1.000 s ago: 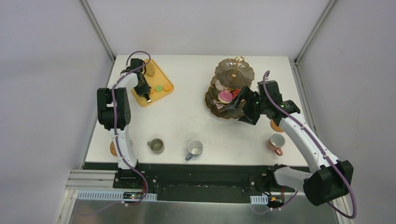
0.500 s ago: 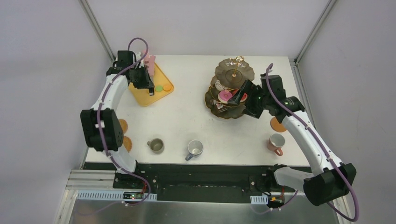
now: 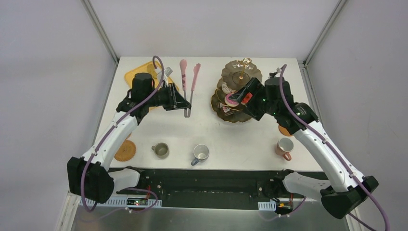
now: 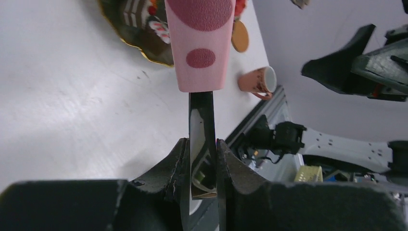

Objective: Serve the afternoon tea
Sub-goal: Pick up the clamp from the tray, then adjust the clamp.

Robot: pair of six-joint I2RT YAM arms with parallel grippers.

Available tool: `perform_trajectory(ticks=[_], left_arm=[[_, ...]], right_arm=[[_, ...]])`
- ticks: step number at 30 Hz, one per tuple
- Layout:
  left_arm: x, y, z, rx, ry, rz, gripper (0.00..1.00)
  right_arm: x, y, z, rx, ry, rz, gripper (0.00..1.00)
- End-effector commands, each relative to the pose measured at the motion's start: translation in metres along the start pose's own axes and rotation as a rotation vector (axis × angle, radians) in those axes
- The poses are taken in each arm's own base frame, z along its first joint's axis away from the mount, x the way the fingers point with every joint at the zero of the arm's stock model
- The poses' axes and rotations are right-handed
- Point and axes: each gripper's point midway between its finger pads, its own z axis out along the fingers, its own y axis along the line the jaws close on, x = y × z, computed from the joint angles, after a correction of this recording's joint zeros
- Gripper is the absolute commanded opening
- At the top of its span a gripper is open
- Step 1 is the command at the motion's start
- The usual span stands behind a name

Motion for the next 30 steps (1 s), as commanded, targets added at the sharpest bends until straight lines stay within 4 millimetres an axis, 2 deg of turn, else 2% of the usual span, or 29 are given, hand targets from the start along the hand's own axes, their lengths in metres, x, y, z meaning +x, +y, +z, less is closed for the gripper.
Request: perform_trajectory(ticks=[1,5,10,15,19,22,24,27,30], left_arm=[[0.003,-0.06,-0.012,0.147,-0.06,0.05,0.0],[0.019,-0.081,-0.018,0.174,-0.049,0.075,0.0],[0.032,-0.08,-0.03,0.109,-0.014,0.118,0.0],[0.035,-0.08,-0.042,0.073,0.0,0.141,0.0],[0.031,-0.082,-0.048,0.05,-0.018,0.16,0.0],[0.022,-0.082,-0.053,0.019,-0.07,0.171,0.0],[0.016,-0.077,-0.057,-0.02,-0.117,0.175,0.0],[0.009,-0.079,-0.067,-0.034,-0.192,0.181,0.0],[0.003,-0.077,-0.077,-0.062,-0.257,0.177,0.0]], right_arm=[[0.005,0.047,0.002,-0.07,-0.051,0.008,0.92],[0.031,0.076,0.015,-0.087,-0.037,-0.056,0.92],[0.053,0.109,0.04,-0.096,-0.031,-0.087,0.87],[0.076,0.124,0.065,-0.061,-0.042,-0.137,0.76],[0.096,0.122,0.079,-0.041,0.001,-0.141,0.69],[0.105,0.12,0.085,-0.023,0.03,-0.134,0.56],[0.103,0.114,0.088,0.01,0.013,-0.114,0.42],[0.097,0.107,0.091,0.044,-0.004,-0.065,0.01],[0.095,0.097,0.1,0.084,0.037,0.026,0.0]])
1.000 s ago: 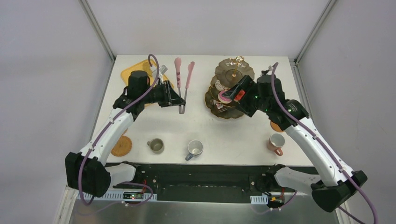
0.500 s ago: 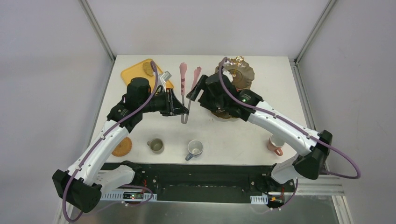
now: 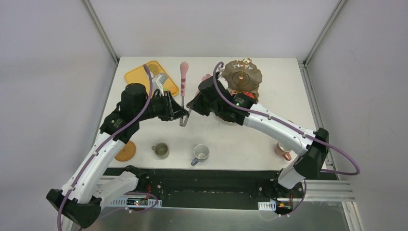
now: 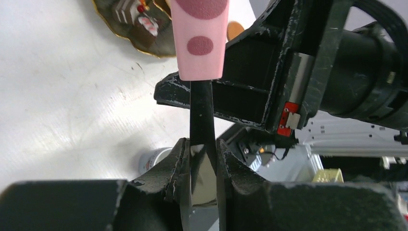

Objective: Serve the afternoon tea
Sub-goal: Adjust the clamp.

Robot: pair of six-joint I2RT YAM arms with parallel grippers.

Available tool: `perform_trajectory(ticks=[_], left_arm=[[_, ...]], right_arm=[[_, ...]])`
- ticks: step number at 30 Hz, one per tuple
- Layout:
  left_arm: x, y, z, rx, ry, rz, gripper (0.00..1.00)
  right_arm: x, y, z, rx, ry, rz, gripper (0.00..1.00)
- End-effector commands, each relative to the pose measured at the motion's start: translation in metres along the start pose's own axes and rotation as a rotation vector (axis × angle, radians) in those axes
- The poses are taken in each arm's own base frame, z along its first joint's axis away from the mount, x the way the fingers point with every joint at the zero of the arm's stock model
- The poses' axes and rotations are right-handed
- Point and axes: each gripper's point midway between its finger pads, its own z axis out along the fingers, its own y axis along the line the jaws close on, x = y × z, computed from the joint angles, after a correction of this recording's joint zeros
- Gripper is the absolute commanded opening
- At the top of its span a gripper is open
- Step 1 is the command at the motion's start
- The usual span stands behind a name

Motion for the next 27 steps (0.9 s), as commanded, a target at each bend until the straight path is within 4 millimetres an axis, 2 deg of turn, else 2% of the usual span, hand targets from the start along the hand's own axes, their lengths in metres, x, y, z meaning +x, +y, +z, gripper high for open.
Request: perform_trajectory(ticks=[1,4,6,9,20,24,27], left_arm=[[-0.035,-0.008,-0.027,-0.039,-0.213,0.058,0.0],[-0.04,-0.006,-0.037,-0.063,-0.27,0.051,0.0],[-0.041,-0.004,-0.04,-0.076,-0.287,0.048,0.0],[-0.038,0.001,-0.04,-0.097,-0.284,0.039,0.0],[-0.058,0.004,-0.069,-0.144,-0.481,-0.006,0.0],[-0.062,0.006,-0.081,-0.176,-0.518,0.021,0.0],[-0.064,0.004,-0.084,-0.182,-0.52,0.042,0.0]], right_arm=[[-0.024,-0.033,0.013,0.127,-0.007,0.171,0.0],[-0.023,-0.036,0.023,0.121,0.057,0.268,0.0],[-0.018,-0.029,0.028,0.107,0.088,0.273,0.0],[-0.014,-0.029,0.032,0.115,0.109,0.278,0.0],[0.009,-0.054,0.046,0.167,0.19,0.424,0.0],[0.028,-0.067,0.056,0.203,0.276,0.543,0.0],[0.035,-0.066,0.062,0.203,0.308,0.57,0.0]])
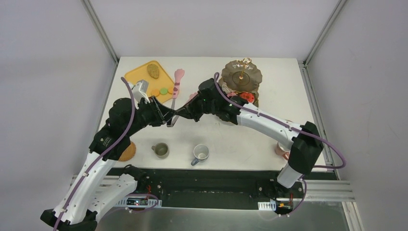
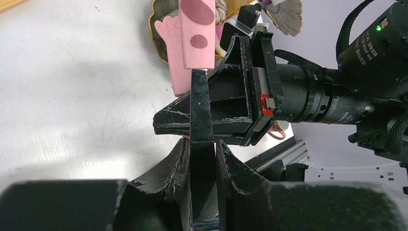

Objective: Serve the afternoon tea
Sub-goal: Adjust the clamp.

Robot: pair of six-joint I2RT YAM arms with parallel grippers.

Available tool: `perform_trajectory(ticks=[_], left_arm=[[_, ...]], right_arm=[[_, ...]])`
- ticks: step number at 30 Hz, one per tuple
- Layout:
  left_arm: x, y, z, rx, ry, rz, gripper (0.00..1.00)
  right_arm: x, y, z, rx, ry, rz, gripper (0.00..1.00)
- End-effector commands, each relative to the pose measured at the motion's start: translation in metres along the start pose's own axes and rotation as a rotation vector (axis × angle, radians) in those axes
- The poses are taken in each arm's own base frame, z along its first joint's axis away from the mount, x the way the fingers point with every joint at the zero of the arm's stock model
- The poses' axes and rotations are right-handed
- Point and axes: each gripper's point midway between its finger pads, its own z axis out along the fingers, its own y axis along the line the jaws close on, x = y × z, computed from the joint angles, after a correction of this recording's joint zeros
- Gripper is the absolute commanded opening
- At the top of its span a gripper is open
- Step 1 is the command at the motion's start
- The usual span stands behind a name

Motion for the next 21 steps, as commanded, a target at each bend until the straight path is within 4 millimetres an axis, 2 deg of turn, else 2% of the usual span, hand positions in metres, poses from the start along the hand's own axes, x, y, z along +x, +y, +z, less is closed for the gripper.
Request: perform_trajectory(ticks=[1,6,7,11,14,15,16,18,21], left_arm=[[-0.055,-0.017,-0.028,0.02,-0.236,0.079,0.0],[-0.041,-0.019,-0.016,0.023,-0.134,0.073,0.0],[-0.036,-0.014,-0.015,0.001,-0.104,0.068,0.04],[-0.022,0.001,-0.021,-0.074,-0.024,0.106,0.4],[-0.019,0.008,-0.029,-0.128,0.018,0.149,0.58],[-0.018,0.009,-0.03,-0.137,0.036,0.155,0.68],[-0.016,0.01,-0.031,-0.149,0.06,0.156,0.74],[-0.015,0.007,-0.033,-0.165,0.092,0.107,0.8],[-0.006,-0.017,-0.029,-0.086,0.159,-0.031,0.85]], right_arm=[[-0.06,-0.07,0.016,0.235,-0.151,0.156,0.0],[-0.064,-0.032,0.019,0.233,-0.211,-0.117,0.0],[-0.062,-0.024,0.017,0.238,-0.216,-0.161,0.0],[-0.064,-0.002,0.014,0.217,-0.253,-0.224,0.0],[-0.063,0.0,0.016,0.232,-0.242,-0.242,0.0],[-0.061,0.003,0.019,0.21,-0.227,-0.262,0.0],[-0.053,0.009,0.022,0.164,-0.181,-0.296,0.0],[-0.046,0.018,0.023,0.091,-0.141,-0.365,0.0],[-0.037,0.037,0.017,-0.033,-0.077,-0.489,0.0]])
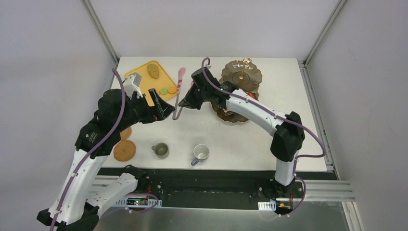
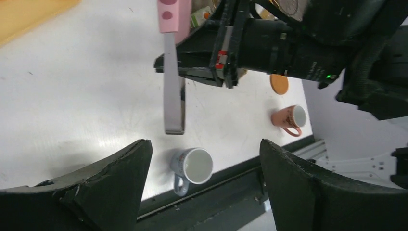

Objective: Serve the afternoon tea
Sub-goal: Adjust the clamp.

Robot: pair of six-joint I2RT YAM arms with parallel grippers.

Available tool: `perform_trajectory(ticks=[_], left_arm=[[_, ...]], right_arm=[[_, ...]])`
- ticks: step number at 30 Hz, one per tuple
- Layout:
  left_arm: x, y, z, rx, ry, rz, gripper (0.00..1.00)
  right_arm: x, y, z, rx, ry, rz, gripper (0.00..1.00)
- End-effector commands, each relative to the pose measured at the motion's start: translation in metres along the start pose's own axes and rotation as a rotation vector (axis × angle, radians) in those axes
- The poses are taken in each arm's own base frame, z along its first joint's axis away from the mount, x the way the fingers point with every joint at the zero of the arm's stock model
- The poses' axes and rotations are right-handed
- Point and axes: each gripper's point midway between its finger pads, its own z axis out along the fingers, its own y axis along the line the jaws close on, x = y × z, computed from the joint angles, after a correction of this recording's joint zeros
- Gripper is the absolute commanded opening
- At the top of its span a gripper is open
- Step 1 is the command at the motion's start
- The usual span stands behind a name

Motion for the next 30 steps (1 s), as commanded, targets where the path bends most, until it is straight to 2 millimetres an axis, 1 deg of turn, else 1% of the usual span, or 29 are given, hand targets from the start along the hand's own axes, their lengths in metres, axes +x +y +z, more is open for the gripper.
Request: perform_trajectory(ticks=[1,2,3,5,6,8,11,15,16,18,20,25,26,28,29,30], left_arm=[[0.015,-0.028,-0.002,0.089,0.137,-0.182,0.86],[0.016,-0.037,-0.002,0.133,0.147,-0.231,0.86],[0.015,-0.048,-0.004,0.193,0.143,-0.279,0.86],[0.006,-0.071,-0.013,0.336,0.102,-0.351,0.87],[0.001,-0.081,-0.02,0.406,0.071,-0.365,0.88],[-0.008,-0.092,-0.032,0.501,0.017,-0.357,0.89],[-0.014,-0.098,-0.036,0.537,-0.016,-0.339,0.89],[-0.034,-0.097,-0.037,0.51,-0.096,-0.306,0.9],[-0.038,-0.098,-0.035,0.504,-0.11,-0.296,0.9],[-0.045,-0.107,-0.029,0.549,-0.113,-0.286,0.88],[-0.048,-0.117,-0.017,0.594,-0.085,-0.284,0.83],[-0.057,-0.123,-0.009,0.604,-0.093,-0.228,0.83],[-0.056,-0.124,-0.005,0.603,-0.078,-0.227,0.83],[-0.055,-0.124,0.001,0.601,-0.059,-0.23,0.78],[-0.057,-0.125,0.001,0.607,-0.067,-0.229,0.74],[-0.061,-0.125,0.0,0.605,-0.091,-0.224,0.68]], right_arm=[[0.007,0.051,-0.031,-0.297,0.042,-0.239,0.0],[0.01,0.059,-0.04,-0.371,0.065,-0.278,0.0],[0.008,0.066,-0.048,-0.43,0.069,-0.296,0.0],[0.005,0.089,-0.072,-0.601,0.066,-0.339,0.0],[0.003,0.097,-0.083,-0.654,0.06,-0.354,0.0],[-0.004,0.111,-0.104,-0.742,0.04,-0.379,0.0],[-0.023,0.128,-0.124,-0.838,-0.038,-0.4,0.0],[-0.041,0.146,-0.149,-0.984,-0.144,-0.441,0.0],[-0.011,0.144,-0.167,-1.063,0.072,-0.408,0.0],[-0.004,0.149,-0.181,-1.137,0.134,-0.37,0.0],[-0.003,0.153,-0.185,-1.181,0.155,-0.343,0.0],[-0.001,0.162,-0.194,-1.245,0.209,-0.293,0.0],[0.001,0.163,-0.195,-1.25,0.214,-0.288,0.0],[0.004,0.164,-0.195,-1.255,0.221,-0.278,0.0],[0.006,0.165,-0.196,-1.261,0.227,-0.273,0.0],[0.008,0.165,-0.195,-1.263,0.233,-0.269,0.0]])
